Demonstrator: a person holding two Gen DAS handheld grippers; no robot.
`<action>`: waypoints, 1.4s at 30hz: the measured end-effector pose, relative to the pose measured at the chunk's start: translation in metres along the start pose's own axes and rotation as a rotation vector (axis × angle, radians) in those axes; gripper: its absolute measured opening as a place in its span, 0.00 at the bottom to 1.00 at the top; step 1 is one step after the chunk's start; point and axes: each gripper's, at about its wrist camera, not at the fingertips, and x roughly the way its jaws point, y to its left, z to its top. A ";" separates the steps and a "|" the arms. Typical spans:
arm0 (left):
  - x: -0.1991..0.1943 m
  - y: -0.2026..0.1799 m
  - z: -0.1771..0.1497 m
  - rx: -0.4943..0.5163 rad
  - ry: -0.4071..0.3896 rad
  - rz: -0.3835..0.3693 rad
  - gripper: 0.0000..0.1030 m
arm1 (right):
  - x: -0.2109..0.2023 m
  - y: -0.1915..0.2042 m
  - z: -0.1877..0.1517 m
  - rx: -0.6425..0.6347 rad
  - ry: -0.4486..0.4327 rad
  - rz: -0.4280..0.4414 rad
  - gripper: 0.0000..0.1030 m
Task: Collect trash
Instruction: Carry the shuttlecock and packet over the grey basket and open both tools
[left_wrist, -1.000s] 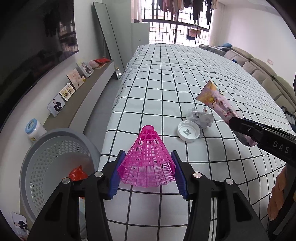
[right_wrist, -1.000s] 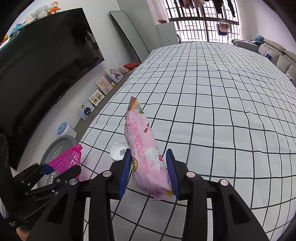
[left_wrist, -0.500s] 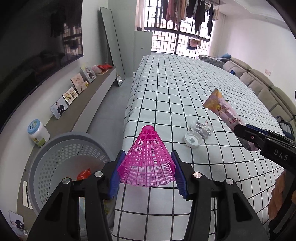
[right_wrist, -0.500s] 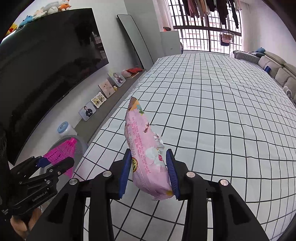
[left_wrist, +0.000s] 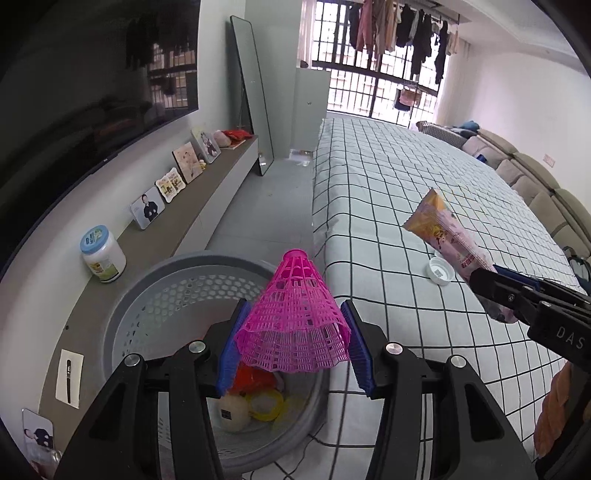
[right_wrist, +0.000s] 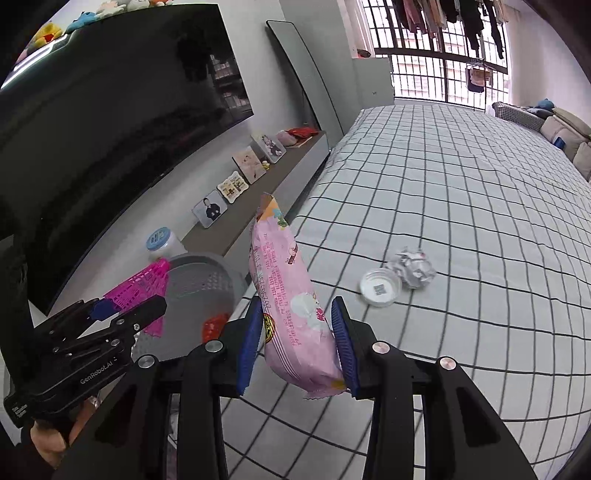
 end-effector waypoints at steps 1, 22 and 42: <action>-0.002 0.006 -0.001 -0.006 -0.004 0.001 0.48 | 0.003 0.007 -0.001 -0.002 0.004 0.010 0.36; -0.003 0.118 -0.022 -0.137 0.003 0.123 0.48 | 0.073 0.125 -0.006 -0.131 0.131 0.120 0.36; 0.022 0.136 -0.037 -0.163 0.079 0.141 0.53 | 0.117 0.139 -0.014 -0.169 0.221 0.099 0.37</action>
